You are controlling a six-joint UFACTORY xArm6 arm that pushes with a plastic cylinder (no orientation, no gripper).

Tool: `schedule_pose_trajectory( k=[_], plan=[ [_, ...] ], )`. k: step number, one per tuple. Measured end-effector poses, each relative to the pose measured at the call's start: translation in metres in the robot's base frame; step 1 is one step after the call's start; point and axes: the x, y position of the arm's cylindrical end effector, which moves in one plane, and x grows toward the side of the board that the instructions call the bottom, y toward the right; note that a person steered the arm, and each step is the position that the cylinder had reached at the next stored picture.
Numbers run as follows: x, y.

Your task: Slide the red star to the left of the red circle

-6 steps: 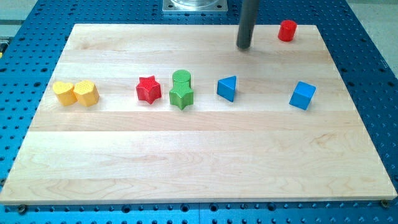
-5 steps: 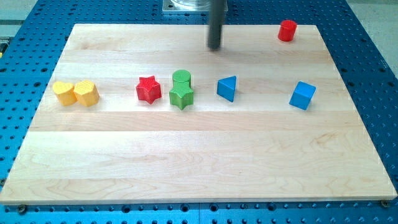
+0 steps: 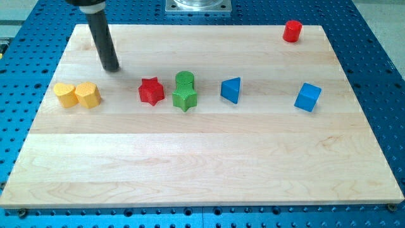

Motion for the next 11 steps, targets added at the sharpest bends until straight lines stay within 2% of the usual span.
schedule_pose_trajectory(
  k=[2,3,5,6,7,8,11],
  plan=[
    [0.098,0.012],
    [0.107,0.028],
    [0.127,-0.022],
    [0.127,-0.017],
    [0.117,0.049],
    [0.087,0.081],
    [-0.012,0.117]
  ],
)
